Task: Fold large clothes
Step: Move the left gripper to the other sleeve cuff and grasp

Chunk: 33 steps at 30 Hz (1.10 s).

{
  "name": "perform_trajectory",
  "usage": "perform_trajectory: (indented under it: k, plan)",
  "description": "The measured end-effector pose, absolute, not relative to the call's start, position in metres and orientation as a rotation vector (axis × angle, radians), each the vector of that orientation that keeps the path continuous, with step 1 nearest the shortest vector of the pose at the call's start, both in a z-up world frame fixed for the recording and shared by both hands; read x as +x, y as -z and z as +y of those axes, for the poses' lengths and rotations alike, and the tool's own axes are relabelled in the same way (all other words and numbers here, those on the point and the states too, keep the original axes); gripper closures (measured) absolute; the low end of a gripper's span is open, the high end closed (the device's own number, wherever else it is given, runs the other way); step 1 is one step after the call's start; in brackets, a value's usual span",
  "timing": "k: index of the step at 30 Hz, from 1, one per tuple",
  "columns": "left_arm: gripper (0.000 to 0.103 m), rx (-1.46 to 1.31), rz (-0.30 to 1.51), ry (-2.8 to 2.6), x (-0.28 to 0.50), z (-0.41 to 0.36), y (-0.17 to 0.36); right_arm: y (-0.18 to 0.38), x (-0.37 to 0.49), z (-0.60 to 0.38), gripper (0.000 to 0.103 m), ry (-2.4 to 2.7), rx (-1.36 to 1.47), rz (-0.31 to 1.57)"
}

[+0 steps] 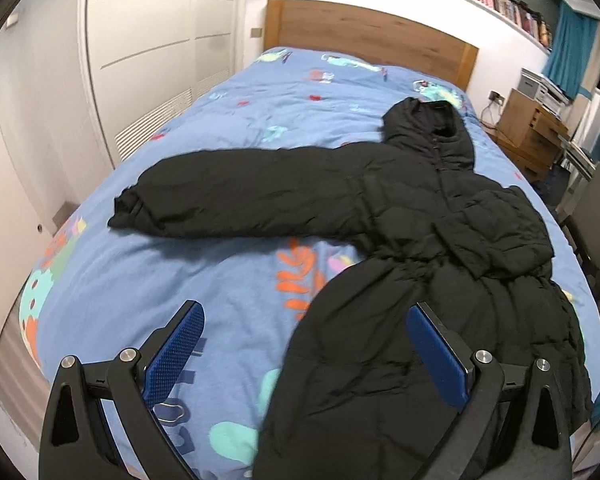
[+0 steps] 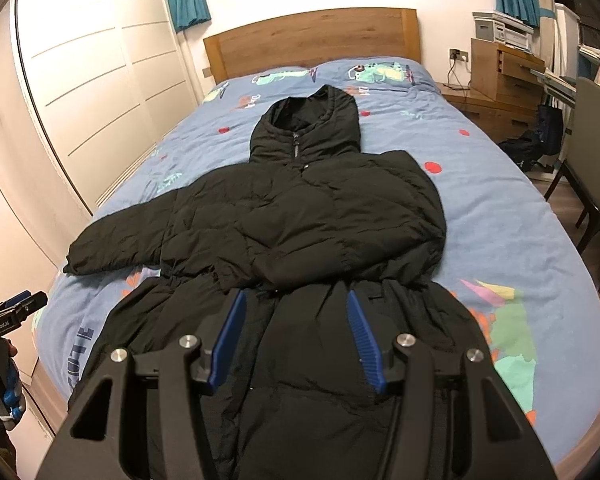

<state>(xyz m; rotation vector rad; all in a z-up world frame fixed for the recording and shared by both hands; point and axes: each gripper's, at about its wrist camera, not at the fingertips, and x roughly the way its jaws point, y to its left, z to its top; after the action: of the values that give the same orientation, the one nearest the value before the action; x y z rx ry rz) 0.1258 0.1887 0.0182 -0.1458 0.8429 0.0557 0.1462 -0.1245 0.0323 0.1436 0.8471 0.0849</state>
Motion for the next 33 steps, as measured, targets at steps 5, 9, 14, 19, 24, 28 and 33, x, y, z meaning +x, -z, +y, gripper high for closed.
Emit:
perform_trajectory:
  k: [5,9,14,19,24,28,33]
  plan:
    - [0.003,-0.192,0.884,-0.090,0.133,0.224,0.006,-0.020,0.160,-0.110,0.052,-0.091,0.139,0.877]
    - [0.003,-0.237,0.909,-0.125,0.139,0.254,0.023,-0.012,0.174,-0.097,0.052,-0.098,0.131,0.890]
    - [0.003,-0.307,0.926,-0.168,0.154,0.292,0.043,0.000,0.192,-0.083,0.052,-0.100,0.109,0.914]
    - [0.003,-0.388,0.930,-0.213,0.178,0.328,0.060,0.014,0.208,-0.072,0.052,-0.102,0.089,0.947]
    - [0.003,-0.467,0.927,-0.255,0.205,0.358,0.074,0.027,0.223,-0.067,0.052,-0.097,0.083,0.973]
    - [0.003,-0.493,0.941,-0.299,0.232,0.376,0.086,0.032,0.234,-0.069,0.052,-0.081,0.087,0.977]
    - [0.003,-0.541,0.947,-0.300,0.256,0.386,0.098,0.041,0.247,-0.075,0.052,-0.053,0.080,0.985]
